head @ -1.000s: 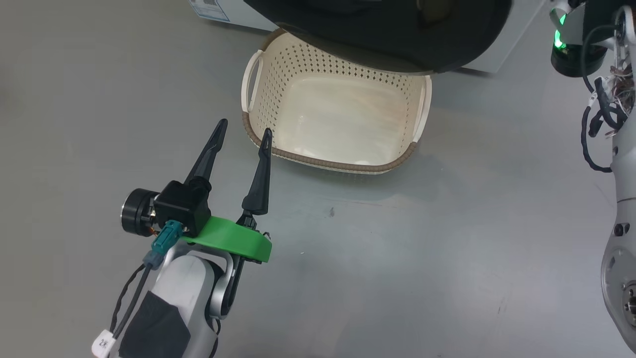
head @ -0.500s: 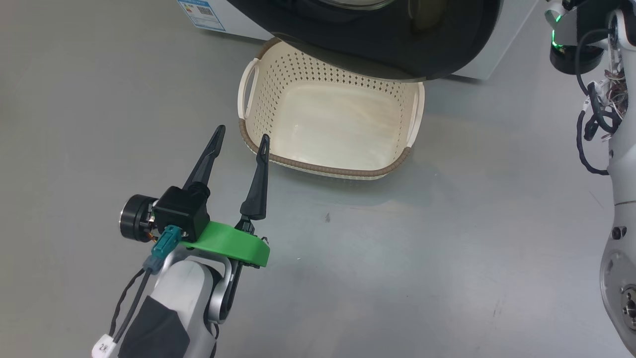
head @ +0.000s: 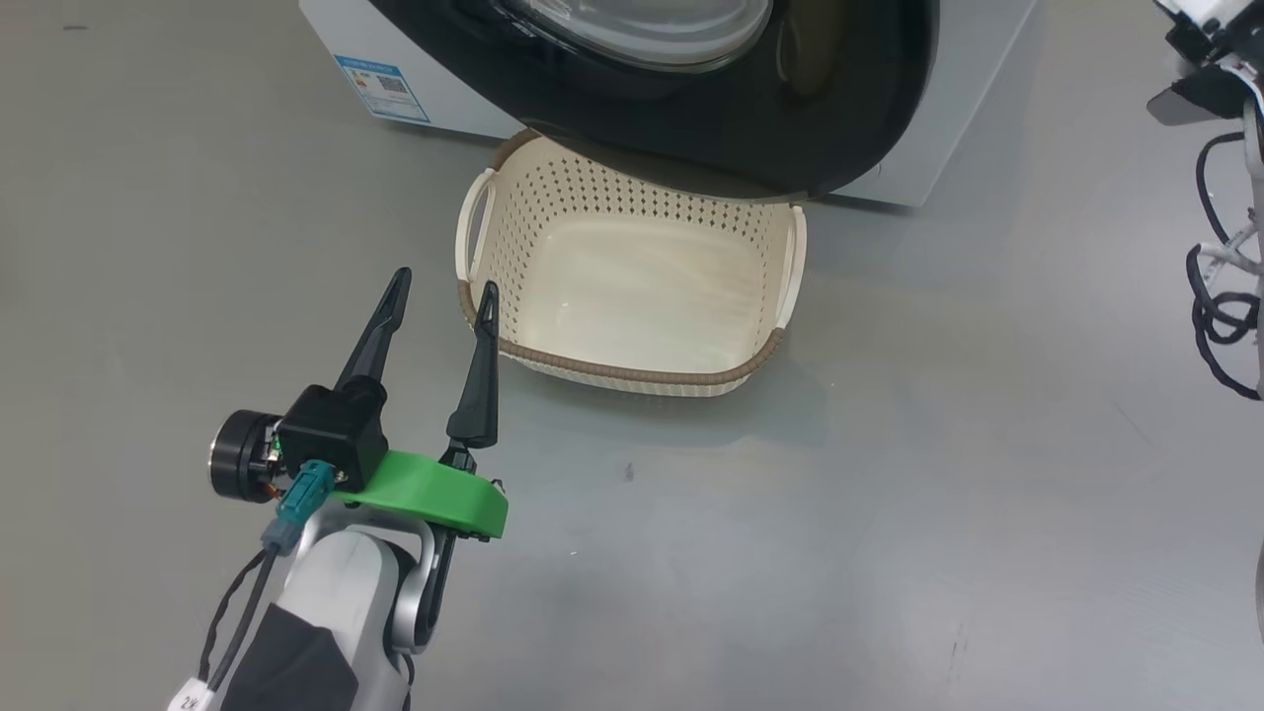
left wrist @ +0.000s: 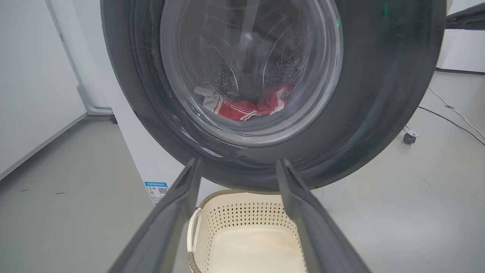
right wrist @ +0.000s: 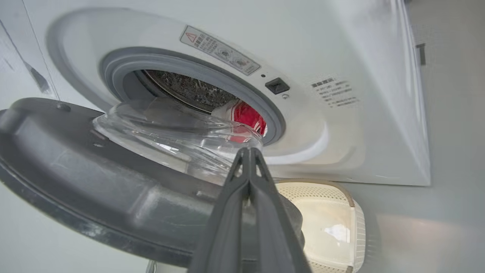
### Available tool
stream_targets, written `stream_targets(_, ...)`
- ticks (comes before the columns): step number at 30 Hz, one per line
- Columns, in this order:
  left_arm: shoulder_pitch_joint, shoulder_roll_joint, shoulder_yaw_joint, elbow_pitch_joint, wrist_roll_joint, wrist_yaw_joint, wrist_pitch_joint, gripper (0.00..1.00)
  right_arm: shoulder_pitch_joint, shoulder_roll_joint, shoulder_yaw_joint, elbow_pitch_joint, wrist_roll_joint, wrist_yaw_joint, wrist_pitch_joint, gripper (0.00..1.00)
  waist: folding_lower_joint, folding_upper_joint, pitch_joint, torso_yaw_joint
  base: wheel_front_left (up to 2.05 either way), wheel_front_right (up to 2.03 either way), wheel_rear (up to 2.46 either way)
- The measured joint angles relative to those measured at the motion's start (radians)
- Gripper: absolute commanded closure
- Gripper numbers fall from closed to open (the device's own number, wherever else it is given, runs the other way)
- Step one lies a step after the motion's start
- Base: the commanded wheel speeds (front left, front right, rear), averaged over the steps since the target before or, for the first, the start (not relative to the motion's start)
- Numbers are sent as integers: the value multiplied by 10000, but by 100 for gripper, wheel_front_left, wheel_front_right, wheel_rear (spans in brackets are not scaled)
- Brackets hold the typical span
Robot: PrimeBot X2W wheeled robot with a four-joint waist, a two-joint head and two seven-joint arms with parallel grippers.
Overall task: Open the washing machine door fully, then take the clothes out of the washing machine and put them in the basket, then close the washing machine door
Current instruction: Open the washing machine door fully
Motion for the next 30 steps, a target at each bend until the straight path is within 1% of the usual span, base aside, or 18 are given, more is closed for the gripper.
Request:
stream_targets(9, 312, 2, 483, 121, 224, 0, 0, 0, 1138, -677, 1106, -926, -1887, -2, -1818, 100, 0, 0, -659, -348, 0, 0, 0)
stream_targets(17, 860, 44, 815, 245, 330, 2, 0, 0, 2329, -773, 2349, -2163, -2911, -13, -3509, 100, -1, 0, -1230, -757, 0, 0, 0)
stream_targets(18, 953, 48, 844, 245, 366, 2, 0, 0, 2751, -817, 2412, -2266, -3020, -13, -4038, 100, 0, 0, -1373, -864, 0, 0, 0)
stream_targets(19, 1002, 48, 861, 245, 383, 2, 0, 0, 2993, -825, 2401, -2284, -3026, -13, -4305, 100, 0, 0, -1443, -913, 0, 0, 0)
stream_targets(20, 1002, 48, 861, 245, 383, 2, 0, 0, 2993, -825, 2401, -2284, -3026, -13, -4305, 100, 0, 0, -1443, -913, 0, 0, 0)
stream_targets(25, 1268, 50, 1020, 245, 497, 2, 0, 0, 4238, -970, 2506, -2303, -3576, -15, -5517, 100, 0, 0, -1768, -1163, 0, 0, 0)
stream_targets(30, 1494, 77, 1187, 236, 523, 2, 0, 0, 5065, -955, 2617, -2326, -4196, -15, -6613, 100, -1, 0, -2034, -1400, 0, 0, 0)
